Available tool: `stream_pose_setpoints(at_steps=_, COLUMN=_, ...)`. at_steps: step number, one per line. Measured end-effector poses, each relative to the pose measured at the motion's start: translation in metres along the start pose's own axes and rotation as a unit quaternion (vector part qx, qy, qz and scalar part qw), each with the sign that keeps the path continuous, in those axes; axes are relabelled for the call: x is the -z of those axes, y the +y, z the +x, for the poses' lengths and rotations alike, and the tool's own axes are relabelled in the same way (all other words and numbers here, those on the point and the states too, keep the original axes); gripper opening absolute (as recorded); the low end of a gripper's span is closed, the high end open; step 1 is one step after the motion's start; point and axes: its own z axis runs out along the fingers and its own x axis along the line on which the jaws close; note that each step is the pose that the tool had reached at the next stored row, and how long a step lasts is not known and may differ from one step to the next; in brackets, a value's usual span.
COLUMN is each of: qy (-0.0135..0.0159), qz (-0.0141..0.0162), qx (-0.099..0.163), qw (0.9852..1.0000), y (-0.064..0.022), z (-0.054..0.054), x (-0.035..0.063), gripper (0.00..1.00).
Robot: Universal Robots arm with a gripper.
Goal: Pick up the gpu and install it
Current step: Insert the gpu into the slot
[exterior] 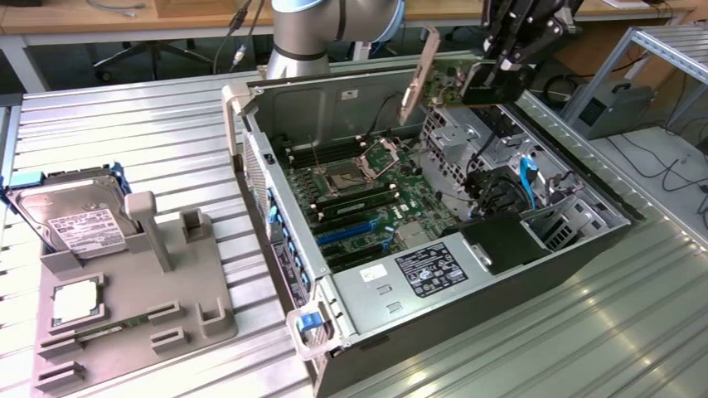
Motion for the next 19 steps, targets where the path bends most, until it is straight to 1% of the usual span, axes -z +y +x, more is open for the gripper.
stream_pose_setpoints(at_steps=3, qy=0.0012, qz=-0.0006, qx=0.025, qw=0.9997, y=0.0001, z=0.0, x=-0.0001, gripper=0.27)
stream_pose_setpoints(at_steps=10, qy=0.001, qz=-0.0006, qx=0.028, qw=0.9996, y=0.001, z=-0.001, x=-0.0007, gripper=0.27)
stream_pose_setpoints(at_steps=12, qy=0.0004, qz=0.0011, qx=0.03, qw=0.9995, y=0.0039, z=0.0, x=-0.0027, gripper=0.27)
stream_pose_setpoints(at_steps=16, qy=0.0003, qz=0.0038, qx=0.035, qw=0.9994, y=0.0086, z=0.001, x=-0.0077, gripper=0.27)
stream_pose_setpoints(at_steps=19, qy=0.0003, qz=0.0047, qx=0.038, qw=0.9993, y=0.0127, z=0.001, x=-0.0131, gripper=0.27)
